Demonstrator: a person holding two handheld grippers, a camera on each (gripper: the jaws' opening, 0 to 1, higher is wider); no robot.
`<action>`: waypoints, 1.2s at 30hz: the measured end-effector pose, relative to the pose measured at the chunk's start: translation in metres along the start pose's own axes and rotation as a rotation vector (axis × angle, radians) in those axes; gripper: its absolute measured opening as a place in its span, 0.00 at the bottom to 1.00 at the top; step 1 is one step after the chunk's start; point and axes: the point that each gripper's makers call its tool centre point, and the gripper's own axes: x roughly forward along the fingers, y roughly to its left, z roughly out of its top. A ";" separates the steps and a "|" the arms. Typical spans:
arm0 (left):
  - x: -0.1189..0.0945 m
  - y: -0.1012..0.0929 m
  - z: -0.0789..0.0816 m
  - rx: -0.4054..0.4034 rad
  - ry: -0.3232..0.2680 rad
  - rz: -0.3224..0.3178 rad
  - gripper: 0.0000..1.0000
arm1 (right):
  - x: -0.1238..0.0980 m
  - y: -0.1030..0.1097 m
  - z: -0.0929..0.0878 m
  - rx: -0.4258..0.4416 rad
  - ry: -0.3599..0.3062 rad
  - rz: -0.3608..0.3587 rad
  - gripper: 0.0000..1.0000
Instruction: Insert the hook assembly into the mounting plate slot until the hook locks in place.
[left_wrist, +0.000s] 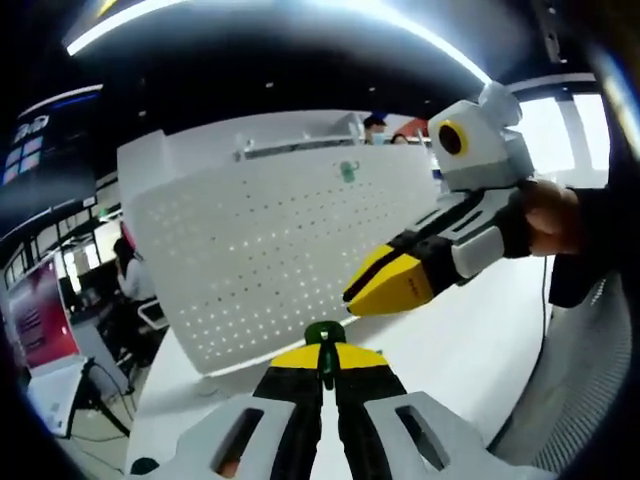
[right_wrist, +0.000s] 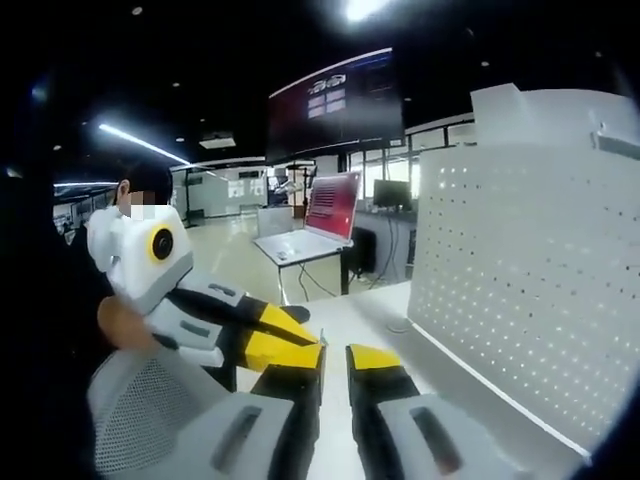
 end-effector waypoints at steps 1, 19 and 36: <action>0.000 0.000 0.000 0.002 0.002 0.002 0.03 | -0.001 0.000 0.000 -0.001 -0.002 -0.001 0.10; 0.004 0.003 0.004 -0.030 -0.001 0.003 0.03 | -0.029 -0.033 0.006 -0.021 -0.053 -0.203 0.36; 0.036 0.022 0.072 -0.043 -0.114 -0.008 0.03 | -0.054 -0.050 0.008 -0.017 -0.086 -0.312 0.37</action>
